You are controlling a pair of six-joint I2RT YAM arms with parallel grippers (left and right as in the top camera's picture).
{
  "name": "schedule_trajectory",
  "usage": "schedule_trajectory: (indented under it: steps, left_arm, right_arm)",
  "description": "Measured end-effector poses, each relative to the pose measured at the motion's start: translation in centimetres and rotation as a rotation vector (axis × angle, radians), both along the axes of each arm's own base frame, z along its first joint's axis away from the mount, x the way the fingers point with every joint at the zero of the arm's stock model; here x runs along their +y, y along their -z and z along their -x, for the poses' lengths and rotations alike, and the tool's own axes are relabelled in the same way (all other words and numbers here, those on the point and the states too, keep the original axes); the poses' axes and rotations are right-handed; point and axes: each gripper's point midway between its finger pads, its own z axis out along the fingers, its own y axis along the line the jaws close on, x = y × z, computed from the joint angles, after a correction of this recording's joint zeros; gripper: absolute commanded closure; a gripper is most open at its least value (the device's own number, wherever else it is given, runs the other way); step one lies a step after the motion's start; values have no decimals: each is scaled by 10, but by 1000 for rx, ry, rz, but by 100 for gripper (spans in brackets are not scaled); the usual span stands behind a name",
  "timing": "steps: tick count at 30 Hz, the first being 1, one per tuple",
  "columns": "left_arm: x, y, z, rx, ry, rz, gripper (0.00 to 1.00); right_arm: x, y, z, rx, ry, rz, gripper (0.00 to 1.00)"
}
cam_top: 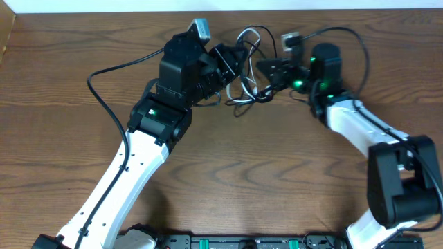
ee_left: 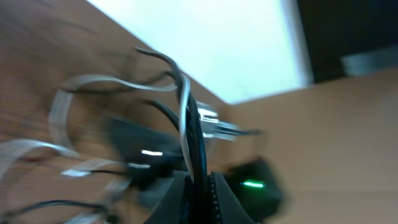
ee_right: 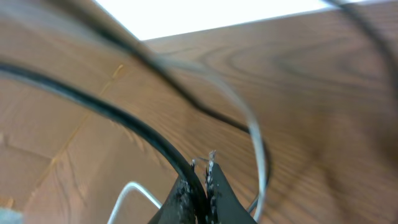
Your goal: Untangle cables
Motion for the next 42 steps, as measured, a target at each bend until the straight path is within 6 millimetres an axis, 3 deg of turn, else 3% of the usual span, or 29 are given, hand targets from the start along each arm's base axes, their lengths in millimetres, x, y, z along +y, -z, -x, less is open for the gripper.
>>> schedule_trajectory:
  steps: [3,7,11,16,18,25,27,31,34,36,42]
  left_arm:
    - [22,22,-5,22,-71,-130,92]
    - [50,45,-10,33,-126,-296,92]
    - [67,56,-10,6,-100,-441,92]
    - [79,78,3,3,8,-638,89]
    - [85,86,8,8,45,-707,83]
    - [113,100,12,28,68,-878,29]
    - [114,100,12,24,68,-888,21]
    - [112,100,12,16,84,-887,20]
    - [105,98,13,5,110,-856,20]
    - [99,99,12,-2,131,-834,20]
    - [89,99,3,-34,147,-801,20]
  right_arm:
    - [-32,-10,1,63,69,-7,99]
    - [-62,-42,26,117,146,25,99]
    - [-79,-78,53,105,224,98,99]
    - [-98,-98,73,138,297,193,99]
    - [-104,-101,76,155,321,228,99]
    - [-128,-92,79,205,405,312,99]
    - [-129,-89,82,219,401,321,99]
    - [-115,-97,87,208,360,330,99]
    - [-98,-128,85,130,322,313,99]
    - [-88,-169,82,31,306,283,99]
    - [-85,-279,84,-224,331,196,99]
